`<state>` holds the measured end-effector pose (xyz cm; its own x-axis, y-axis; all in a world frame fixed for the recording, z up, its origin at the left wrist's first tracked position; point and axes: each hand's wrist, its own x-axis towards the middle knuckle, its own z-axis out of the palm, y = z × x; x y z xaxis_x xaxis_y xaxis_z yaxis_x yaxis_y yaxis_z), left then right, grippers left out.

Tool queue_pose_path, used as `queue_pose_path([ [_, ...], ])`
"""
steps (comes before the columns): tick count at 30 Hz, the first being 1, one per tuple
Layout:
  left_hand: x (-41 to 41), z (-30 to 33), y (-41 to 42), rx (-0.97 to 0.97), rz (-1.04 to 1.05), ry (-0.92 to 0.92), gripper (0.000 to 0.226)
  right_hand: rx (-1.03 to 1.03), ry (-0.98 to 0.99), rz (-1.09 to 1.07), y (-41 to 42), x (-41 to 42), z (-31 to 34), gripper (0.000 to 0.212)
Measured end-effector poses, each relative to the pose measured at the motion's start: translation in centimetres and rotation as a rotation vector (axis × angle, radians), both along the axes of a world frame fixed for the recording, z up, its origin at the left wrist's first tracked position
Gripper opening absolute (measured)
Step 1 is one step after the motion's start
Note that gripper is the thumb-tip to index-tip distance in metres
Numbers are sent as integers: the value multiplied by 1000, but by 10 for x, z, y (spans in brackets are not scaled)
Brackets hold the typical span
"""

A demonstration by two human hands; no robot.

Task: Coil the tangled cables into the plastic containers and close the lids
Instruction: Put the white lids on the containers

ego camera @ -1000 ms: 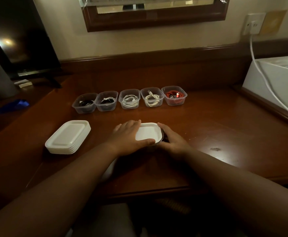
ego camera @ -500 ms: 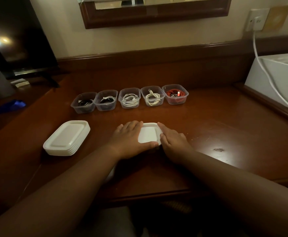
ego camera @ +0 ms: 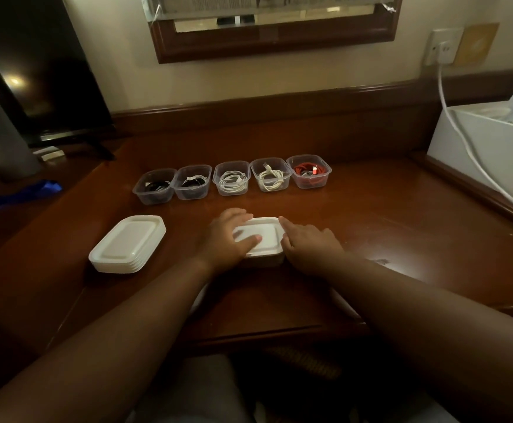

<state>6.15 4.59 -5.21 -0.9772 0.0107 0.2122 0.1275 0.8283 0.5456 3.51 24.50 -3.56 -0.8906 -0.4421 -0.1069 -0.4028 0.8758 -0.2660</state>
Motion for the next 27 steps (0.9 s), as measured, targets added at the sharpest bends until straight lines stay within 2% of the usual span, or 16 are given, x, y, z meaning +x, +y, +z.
queue_pose_path([
  [1,3,-2,-3,44,10,101,56,47,-4,-9,0,0,4,58],
  [3,10,-4,-8,-110,9,164,46,115,29,-39,-2,2,13,65],
  [6,19,-6,-9,-301,-82,108,67,45,183,-3,-4,9,20,65],
  [8,17,-7,-7,-294,-121,82,81,0,235,138,-5,14,22,59],
  [10,11,-7,-4,-285,-162,32,88,6,196,262,-4,16,20,60],
  [12,3,-3,1,-181,-201,-23,88,58,185,293,-1,13,14,62],
  [16,-15,7,13,172,-243,-129,62,178,263,236,10,-5,8,51],
  [18,-24,10,12,208,-232,-90,52,214,275,208,16,-14,10,50],
  [20,-34,15,3,136,-199,-53,43,239,273,175,21,-22,12,50],
  [23,-47,22,-30,-76,-78,-20,32,251,258,93,22,-36,12,49],
  [27,-56,27,-91,-442,167,-162,41,236,318,51,8,-51,15,58],
])
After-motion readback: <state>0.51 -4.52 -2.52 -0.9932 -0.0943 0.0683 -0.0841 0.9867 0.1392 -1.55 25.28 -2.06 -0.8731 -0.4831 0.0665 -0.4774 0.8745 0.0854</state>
